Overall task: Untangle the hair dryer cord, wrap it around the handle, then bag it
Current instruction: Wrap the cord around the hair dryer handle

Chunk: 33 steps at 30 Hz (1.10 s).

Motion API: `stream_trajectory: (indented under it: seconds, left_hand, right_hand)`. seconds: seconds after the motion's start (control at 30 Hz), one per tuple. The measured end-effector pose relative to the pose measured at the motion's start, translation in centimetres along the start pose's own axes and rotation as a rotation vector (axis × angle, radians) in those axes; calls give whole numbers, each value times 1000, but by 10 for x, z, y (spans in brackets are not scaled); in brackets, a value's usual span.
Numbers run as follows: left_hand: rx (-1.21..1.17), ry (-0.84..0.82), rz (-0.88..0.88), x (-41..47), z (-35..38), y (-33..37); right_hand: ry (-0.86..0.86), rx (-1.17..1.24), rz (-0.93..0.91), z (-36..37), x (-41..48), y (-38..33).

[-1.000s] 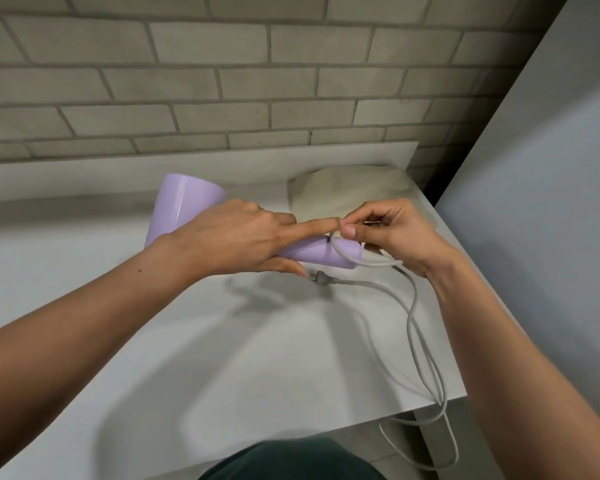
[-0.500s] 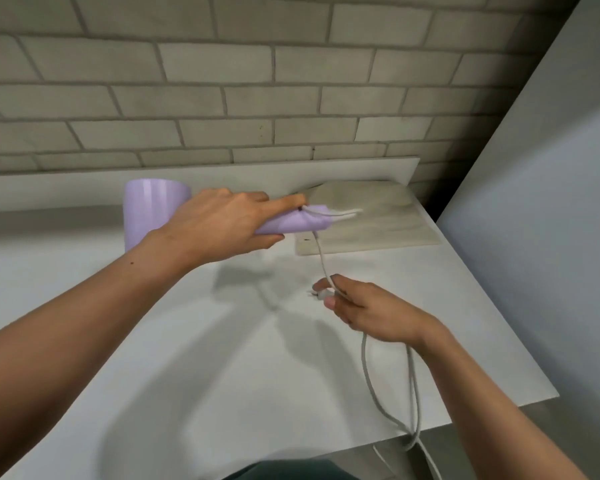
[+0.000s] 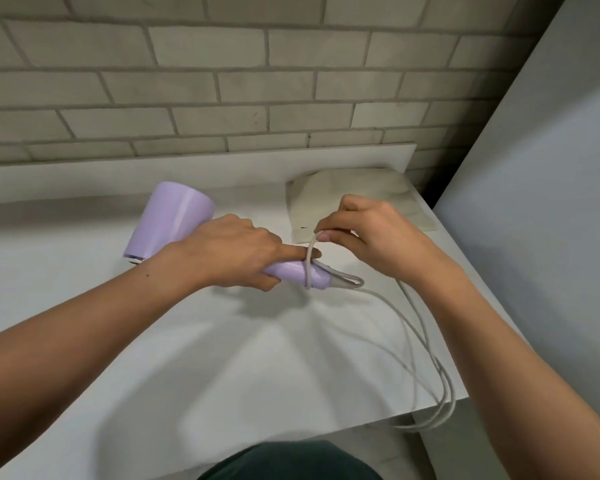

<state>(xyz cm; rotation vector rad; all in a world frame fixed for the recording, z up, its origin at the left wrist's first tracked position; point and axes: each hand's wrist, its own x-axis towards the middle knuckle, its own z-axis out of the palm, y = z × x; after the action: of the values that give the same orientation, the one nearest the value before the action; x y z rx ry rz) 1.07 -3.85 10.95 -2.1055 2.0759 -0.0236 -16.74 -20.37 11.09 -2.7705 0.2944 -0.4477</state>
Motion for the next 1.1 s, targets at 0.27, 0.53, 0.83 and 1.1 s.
stream_trajectory:
  seconds: [0.27, 0.53, 0.83, 1.1]
  left_hand:
    - [-95, 117, 93, -17, -15, -11]
    - [-22, 198, 81, -17, -14, -9]
    - [-12, 290, 34, -9, -11, -13]
    - [-34, 318, 58, -9, -8, -23]
  right_hand:
    - [118, 556, 190, 25, 0, 6]
    - [121, 732, 185, 27, -5, 9]
    - [123, 702, 254, 36, -5, 21]
    - [78, 438, 232, 53, -8, 21]
